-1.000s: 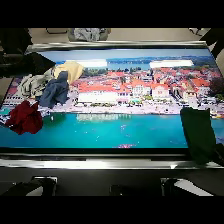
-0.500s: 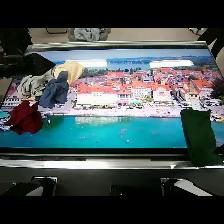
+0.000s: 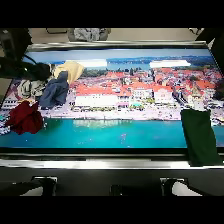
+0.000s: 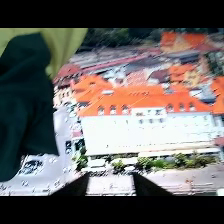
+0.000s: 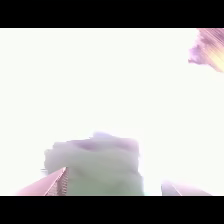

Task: Fold the shirts.

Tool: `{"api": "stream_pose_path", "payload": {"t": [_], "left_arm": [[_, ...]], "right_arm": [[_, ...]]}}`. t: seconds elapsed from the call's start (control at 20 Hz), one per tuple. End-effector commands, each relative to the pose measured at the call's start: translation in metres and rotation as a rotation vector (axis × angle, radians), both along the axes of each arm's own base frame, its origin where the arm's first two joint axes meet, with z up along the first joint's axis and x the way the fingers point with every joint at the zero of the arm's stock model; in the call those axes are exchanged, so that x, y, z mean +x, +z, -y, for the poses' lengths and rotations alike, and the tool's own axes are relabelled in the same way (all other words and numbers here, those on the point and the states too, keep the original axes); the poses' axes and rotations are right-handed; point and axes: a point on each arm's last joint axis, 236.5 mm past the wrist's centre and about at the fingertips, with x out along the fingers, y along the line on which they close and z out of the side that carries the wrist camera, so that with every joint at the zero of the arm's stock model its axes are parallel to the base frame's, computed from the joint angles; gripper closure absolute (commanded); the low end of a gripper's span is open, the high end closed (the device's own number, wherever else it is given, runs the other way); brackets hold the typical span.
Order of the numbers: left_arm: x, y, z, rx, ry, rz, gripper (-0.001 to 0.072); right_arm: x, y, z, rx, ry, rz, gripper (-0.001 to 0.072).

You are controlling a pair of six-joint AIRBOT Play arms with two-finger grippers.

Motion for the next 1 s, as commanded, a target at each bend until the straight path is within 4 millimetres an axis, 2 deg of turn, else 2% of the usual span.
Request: {"api": "stream_pose_path", "payload": {"t": [0.0, 0.05, 0.1, 0.15, 0.25, 0.4, 0.95], "left_arm": [[-0.046, -0.093, -0.036, 0.176, 0.078, -0.402, -0.0013], [-0.063, -0.112, -0.027, 0.190, 0.018, -0.467, -0.0013], [-0.072, -0.124, -0.020, 0.197, -0.013, -0.472, -0.0013], [-0.074, -0.131, -0.012, 0.196, -0.035, -0.433, -0.0013], [-0.071, -0.135, -0.001, 0.180, -0.042, -0.363, -0.0013], [-0.068, -0.136, 0.001, 0.178, -0.044, -0.356, -0.0013], [-0.068, -0.136, 0.001, 0.179, -0.044, -0.356, -0.0013]], "right_arm": [[0.021, -0.038, -0.119, 0.004, 0.243, -0.196, 0.0008], [0.012, -0.059, -0.143, 0.087, 0.290, -0.288, 0.0007], [0.000, -0.073, -0.159, 0.165, 0.323, -0.368, 0.0007], [-0.008, -0.083, -0.162, 0.189, 0.336, -0.424, 0.0011], [-0.010, -0.087, -0.147, 0.124, 0.328, -0.449, 0.0017], [-0.012, -0.088, -0.131, 0.063, 0.304, -0.468, 0.0018], [-0.012, -0.088, -0.130, 0.061, 0.303, -0.468, 0.0018]]}}
